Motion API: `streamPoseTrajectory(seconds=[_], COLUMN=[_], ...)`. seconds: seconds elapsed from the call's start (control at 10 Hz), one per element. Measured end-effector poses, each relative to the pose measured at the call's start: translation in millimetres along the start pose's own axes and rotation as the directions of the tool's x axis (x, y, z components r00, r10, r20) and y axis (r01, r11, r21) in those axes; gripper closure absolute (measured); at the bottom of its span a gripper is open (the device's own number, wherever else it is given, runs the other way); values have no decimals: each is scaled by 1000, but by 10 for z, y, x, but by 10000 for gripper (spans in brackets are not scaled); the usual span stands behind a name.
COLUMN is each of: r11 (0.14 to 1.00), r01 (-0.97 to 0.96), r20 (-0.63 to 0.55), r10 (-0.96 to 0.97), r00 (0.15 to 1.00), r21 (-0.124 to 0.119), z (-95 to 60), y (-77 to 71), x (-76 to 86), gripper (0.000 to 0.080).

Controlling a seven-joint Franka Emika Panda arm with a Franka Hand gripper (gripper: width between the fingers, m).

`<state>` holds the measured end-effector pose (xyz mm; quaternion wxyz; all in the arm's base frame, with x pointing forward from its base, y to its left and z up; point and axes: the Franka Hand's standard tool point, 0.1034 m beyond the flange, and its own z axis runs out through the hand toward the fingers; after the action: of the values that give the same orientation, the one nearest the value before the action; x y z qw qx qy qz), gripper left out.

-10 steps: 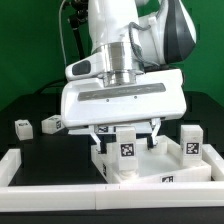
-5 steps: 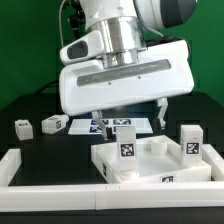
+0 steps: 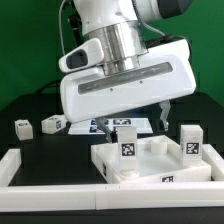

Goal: Assemble square table

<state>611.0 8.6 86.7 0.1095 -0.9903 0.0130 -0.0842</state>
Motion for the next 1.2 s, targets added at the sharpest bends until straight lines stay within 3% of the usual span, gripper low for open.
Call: streamPoseTrajectory(seconds=[0.3, 0.6, 0.7, 0.8, 0.9, 1.0, 1.2], r11=[999, 999, 999, 997, 992, 979, 948], r01=[-22, -27, -26, -78, -127, -204, -319], r20=[19, 21, 21, 19, 18, 16, 12], r10=[23, 28, 26, 79, 128, 204, 320], r00=[1000, 999, 999, 997, 992, 979, 947], r21=[-25, -27, -27, -23, -21, -17, -14], z=[78, 96, 98, 99, 101, 103, 116], y=[120, 114, 115, 106, 101, 98, 102], x=[-34, -44, -45, -45, -46, -47, -47], gripper=[151, 151, 276, 276, 458, 511, 511])
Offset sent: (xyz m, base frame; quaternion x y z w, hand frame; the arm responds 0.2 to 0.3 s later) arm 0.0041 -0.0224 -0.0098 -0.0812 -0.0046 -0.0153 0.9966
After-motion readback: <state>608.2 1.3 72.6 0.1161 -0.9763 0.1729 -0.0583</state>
